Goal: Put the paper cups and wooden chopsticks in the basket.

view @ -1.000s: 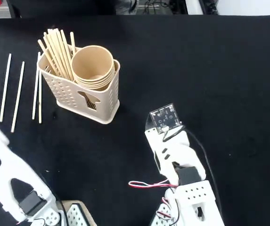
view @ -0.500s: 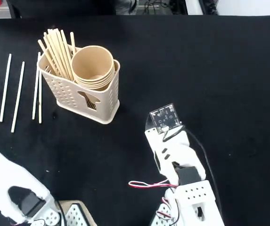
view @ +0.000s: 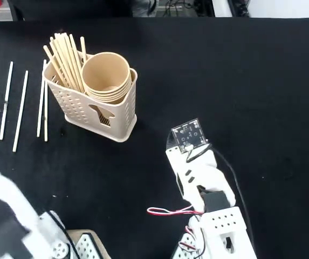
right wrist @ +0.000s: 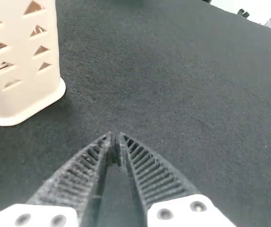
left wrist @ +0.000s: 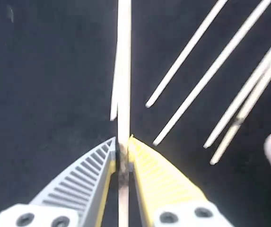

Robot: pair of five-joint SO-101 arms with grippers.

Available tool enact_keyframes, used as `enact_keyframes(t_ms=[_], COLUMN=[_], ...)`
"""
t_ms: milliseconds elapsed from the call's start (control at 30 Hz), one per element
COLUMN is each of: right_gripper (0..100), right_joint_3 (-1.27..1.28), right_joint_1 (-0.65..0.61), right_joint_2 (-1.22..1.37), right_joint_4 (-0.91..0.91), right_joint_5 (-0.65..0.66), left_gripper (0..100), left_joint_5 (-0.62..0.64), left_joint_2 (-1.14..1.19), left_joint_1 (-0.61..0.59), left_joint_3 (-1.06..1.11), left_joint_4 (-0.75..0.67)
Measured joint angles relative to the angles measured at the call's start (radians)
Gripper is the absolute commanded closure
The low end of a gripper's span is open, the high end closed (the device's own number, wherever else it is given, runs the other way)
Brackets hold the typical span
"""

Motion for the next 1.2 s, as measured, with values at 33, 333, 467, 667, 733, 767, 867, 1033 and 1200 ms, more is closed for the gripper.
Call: enact_keyframes(t_ms=[33,333,467,667,733,767,867,1033,1200], right_gripper=[98.2,98.2,98.2,98.2,98.2,98.2,98.2,98.2,98.2], right_joint_3=[0.000,0.000,0.000,0.000,0.000,0.000,0.000,0.000,0.000], right_joint_1=[0.000,0.000,0.000,0.000,0.000,0.000,0.000,0.000,0.000], right_joint_2=[0.000,0.000,0.000,0.000,0.000,0.000,0.000,0.000,0.000], right_joint_4=[0.000,0.000,0.000,0.000,0.000,0.000,0.000,0.000,0.000], right_joint_5=[0.000,0.000,0.000,0.000,0.000,0.000,0.000,0.000,0.000], left_gripper=[97,97,97,97,97,97,97,97,97], left_joint_5=[0.000,-0.002,0.005,0.091,0.097,0.097,0.127,0.259,0.356], left_joint_2=[-0.087,-0.902,-1.246,-1.421,-1.366,-1.344,-1.255,-1.031,-0.763], left_joint_1=[0.020,0.253,0.405,0.543,0.555,0.555,0.568,0.568,0.614], left_joint_3=[0.086,0.644,0.801,0.848,0.848,0.848,0.806,0.649,0.503], left_joint_4=[-0.066,-0.704,-0.984,-1.191,-1.197,-1.198,-1.200,-1.206,-1.208])
